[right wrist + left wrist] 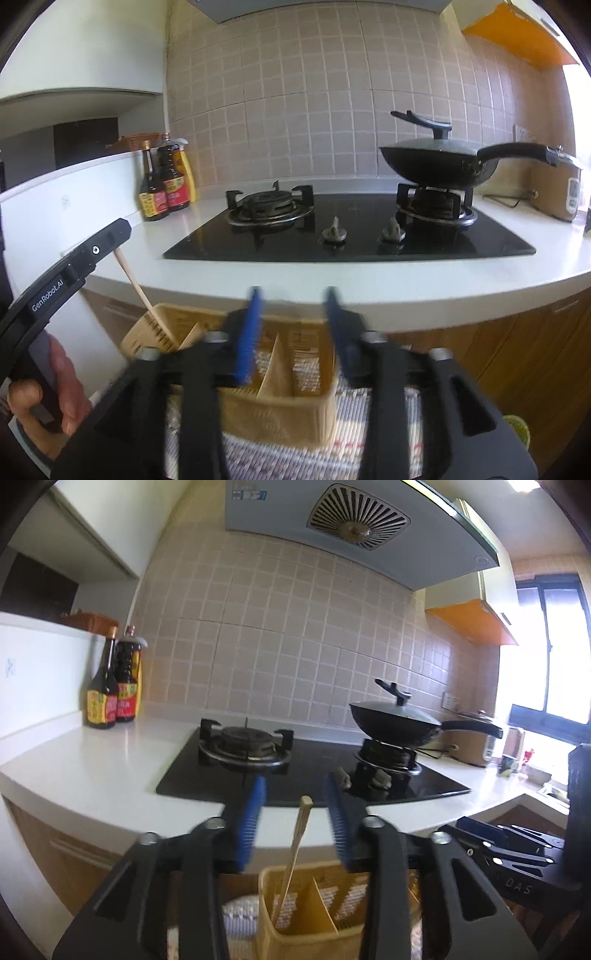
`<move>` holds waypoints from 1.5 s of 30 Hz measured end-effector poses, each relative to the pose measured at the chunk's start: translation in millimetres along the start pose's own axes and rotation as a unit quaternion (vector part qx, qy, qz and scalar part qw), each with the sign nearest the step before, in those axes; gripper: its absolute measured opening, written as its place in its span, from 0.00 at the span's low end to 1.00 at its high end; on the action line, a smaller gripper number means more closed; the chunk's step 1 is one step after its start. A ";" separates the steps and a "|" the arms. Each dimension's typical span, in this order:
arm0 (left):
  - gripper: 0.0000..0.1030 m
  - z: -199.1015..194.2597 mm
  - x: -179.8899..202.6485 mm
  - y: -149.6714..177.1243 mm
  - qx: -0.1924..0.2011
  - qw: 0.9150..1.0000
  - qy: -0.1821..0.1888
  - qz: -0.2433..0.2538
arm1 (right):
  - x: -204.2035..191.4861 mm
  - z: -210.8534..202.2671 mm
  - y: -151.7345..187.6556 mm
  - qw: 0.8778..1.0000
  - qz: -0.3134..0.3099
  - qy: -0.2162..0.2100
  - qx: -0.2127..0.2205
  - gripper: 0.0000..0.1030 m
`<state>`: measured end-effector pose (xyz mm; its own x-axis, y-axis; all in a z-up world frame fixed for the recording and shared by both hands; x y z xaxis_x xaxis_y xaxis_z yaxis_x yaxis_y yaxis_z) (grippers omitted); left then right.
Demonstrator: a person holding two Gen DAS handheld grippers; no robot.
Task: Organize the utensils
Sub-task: 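Lift chopstick and clear spoon and drop both into the tan caddy, then grasp another chopstick with the left tool while the right tool grasps a chopstick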
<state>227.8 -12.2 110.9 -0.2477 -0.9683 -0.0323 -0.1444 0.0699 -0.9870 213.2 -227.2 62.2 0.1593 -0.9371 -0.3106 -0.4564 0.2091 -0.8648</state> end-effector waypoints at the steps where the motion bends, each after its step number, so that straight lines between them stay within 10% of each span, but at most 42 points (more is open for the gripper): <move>1: 0.40 -4.9 -0.1 -0.4 -0.002 1.000 0.003 -0.001 | 0.8 -6.6 0.6 1.000 0.004 -0.002 -0.001 0.50; 19: 0.51 -118.5 18.6 21.3 -0.143 0.985 0.095 0.017 | 13.9 -90.1 46.4 0.982 0.037 0.048 -0.177 0.50; 24: 0.50 -120.8 22.4 80.9 -0.247 0.964 0.088 0.052 | 12.1 -83.5 84.8 0.969 0.010 0.065 -0.238 0.49; 34: 0.43 -112.9 25.8 201.6 -0.444 0.881 0.158 0.035 | 23.5 -45.0 151.9 0.928 0.045 0.062 -0.365 0.34; 45: 0.24 -103.5 35.4 228.2 -0.483 0.859 0.159 0.062 | 11.4 -5.0 186.0 0.896 0.029 0.052 -0.441 0.26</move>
<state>86.9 -5.7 -99.2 -0.5445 -0.8359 0.0687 -0.7882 0.4820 -0.3828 125.7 -200.3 -100.3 0.0513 -0.9623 -0.2670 -0.9824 -0.0005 -0.1868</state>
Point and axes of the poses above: each gripper's, at about its wrist camera, not at the fingertips, and z roughly the way its jaws point, x to its right, y to its underside, the point moved 6 cm from there along z, roughly the way its jaws point, and after that the axes turned 12 degrees about z, right-handed, at the moved point
